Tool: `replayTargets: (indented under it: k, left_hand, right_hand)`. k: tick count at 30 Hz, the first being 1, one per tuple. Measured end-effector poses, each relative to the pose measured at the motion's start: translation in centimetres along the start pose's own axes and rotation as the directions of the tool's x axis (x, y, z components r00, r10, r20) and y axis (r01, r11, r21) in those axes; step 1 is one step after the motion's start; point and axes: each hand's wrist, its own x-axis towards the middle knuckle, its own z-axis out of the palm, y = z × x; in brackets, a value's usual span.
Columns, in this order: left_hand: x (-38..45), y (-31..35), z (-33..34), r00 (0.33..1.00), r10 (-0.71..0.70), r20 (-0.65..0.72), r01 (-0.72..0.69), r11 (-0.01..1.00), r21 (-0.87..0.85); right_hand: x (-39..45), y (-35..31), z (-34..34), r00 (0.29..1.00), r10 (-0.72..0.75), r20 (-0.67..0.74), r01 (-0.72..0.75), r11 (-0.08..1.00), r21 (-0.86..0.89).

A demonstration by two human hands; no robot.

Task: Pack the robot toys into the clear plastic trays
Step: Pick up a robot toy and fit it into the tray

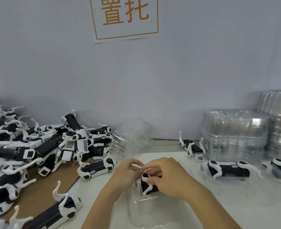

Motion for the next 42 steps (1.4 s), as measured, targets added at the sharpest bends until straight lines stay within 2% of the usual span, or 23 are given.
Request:
replayTargets:
  k: [3,5,7,9,12,16,20,23,25,28,30,32,33,34,35,36,37,38,39,40,42]
  left_hand:
    - [0.1,0.0,-0.1,0.992,0.113,-0.054,-0.107,0.989,0.101]
    - [0.1,0.4,-0.3,0.967,0.230,-0.108,-0.199,0.950,0.242]
    - [-0.1,1.2,-0.4,0.934,0.334,-0.127,-0.270,0.892,0.364]
    - [-0.4,2.3,-0.5,0.926,0.376,-0.035,-0.324,0.839,0.437]
    - [-1.2,3.8,0.3,0.937,0.306,0.171,-0.348,0.759,0.551]
    - [-2.2,5.0,2.2,0.938,0.080,0.337,-0.302,0.666,0.682]
    - [-2.4,5.1,2.1,0.923,0.005,0.386,-0.310,0.604,0.734]
    - [-2.6,5.1,2.2,0.933,0.032,0.359,-0.310,0.582,0.752]
    - [-2.7,5.1,2.3,0.937,0.136,0.322,-0.343,0.536,0.771]
    - [-2.4,5.6,2.0,0.880,0.423,0.215,-0.388,0.382,0.839]
    - [-2.4,6.3,1.8,0.801,0.583,0.137,-0.378,0.314,0.871]
    - [-2.3,6.7,1.7,0.721,0.689,0.070,-0.394,0.324,0.860]
    - [-2.4,6.9,1.7,0.694,0.719,0.032,-0.420,0.368,0.830]
    - [-2.5,6.9,1.7,0.687,0.726,-0.027,-0.443,0.447,0.777]
    - [-2.6,7.1,1.7,0.704,0.702,-0.107,-0.458,0.564,0.687]
    - [-2.8,7.2,1.7,0.738,0.646,-0.195,-0.462,0.695,0.551]
    - [-2.8,7.4,1.7,0.777,0.568,-0.272,-0.457,0.806,0.377]
    - [-2.9,7.7,1.6,0.814,0.480,-0.328,-0.440,0.877,0.191]
    - [-2.9,8.0,1.4,0.852,0.390,-0.350,-0.421,0.907,-0.014]
    - [-3.0,8.3,1.2,0.892,0.303,-0.336,-0.393,0.888,-0.241]
    - [-2.9,8.4,0.7,0.968,0.170,-0.183,-0.249,0.731,-0.636]
  right_hand:
    - [-0.2,0.3,-1.2,0.996,0.005,0.086,-0.015,0.993,0.118]
    - [-0.3,0.6,-2.1,0.999,0.030,-0.030,-0.023,0.980,0.197]
    - [-0.3,1.5,-3.0,0.981,0.062,-0.182,-0.042,0.993,0.111]
    - [-0.5,2.2,-3.5,0.979,0.095,-0.182,-0.102,0.994,-0.026]
    - [-0.7,2.8,-3.7,0.978,0.123,-0.169,-0.130,0.991,-0.033]
    - [-0.9,2.7,-4.2,0.968,0.155,-0.199,-0.120,0.977,0.177]
    - [-0.8,3.1,-4.2,0.958,0.171,-0.231,-0.118,0.967,0.228]
    - [-0.5,3.3,-4.1,0.939,0.160,-0.305,-0.081,0.964,0.255]
    - [-0.3,3.4,-4.0,0.876,0.137,-0.462,0.001,0.958,0.286]
    - [-0.2,3.2,-4.5,0.676,0.191,-0.712,0.132,0.919,0.371]
    - [-0.2,3.1,-5.0,0.565,0.316,-0.762,0.186,0.851,0.491]
    - [0.0,3.2,-5.3,0.539,0.472,-0.698,0.213,0.725,0.655]
    - [0.1,3.2,-5.4,0.567,0.537,-0.625,0.235,0.621,0.747]
    - [0.1,3.1,-5.4,0.626,0.571,-0.532,0.259,0.491,0.832]
    - [0.1,2.9,-5.4,0.698,0.564,-0.441,0.262,0.372,0.891]
    - [0.0,2.7,-5.2,0.769,0.524,-0.366,0.238,0.298,0.925]
    - [-0.1,2.4,-5.1,0.830,0.460,-0.315,0.205,0.274,0.940]
    - [-0.1,2.1,-4.8,0.876,0.386,-0.288,0.182,0.288,0.940]
    - [-0.2,1.7,-4.6,0.909,0.307,-0.282,0.176,0.331,0.927]
    - [-0.2,1.2,-4.4,0.930,0.231,-0.286,0.179,0.394,0.901]
    - [-0.4,0.0,-3.9,0.938,0.117,-0.326,0.202,0.577,0.791]
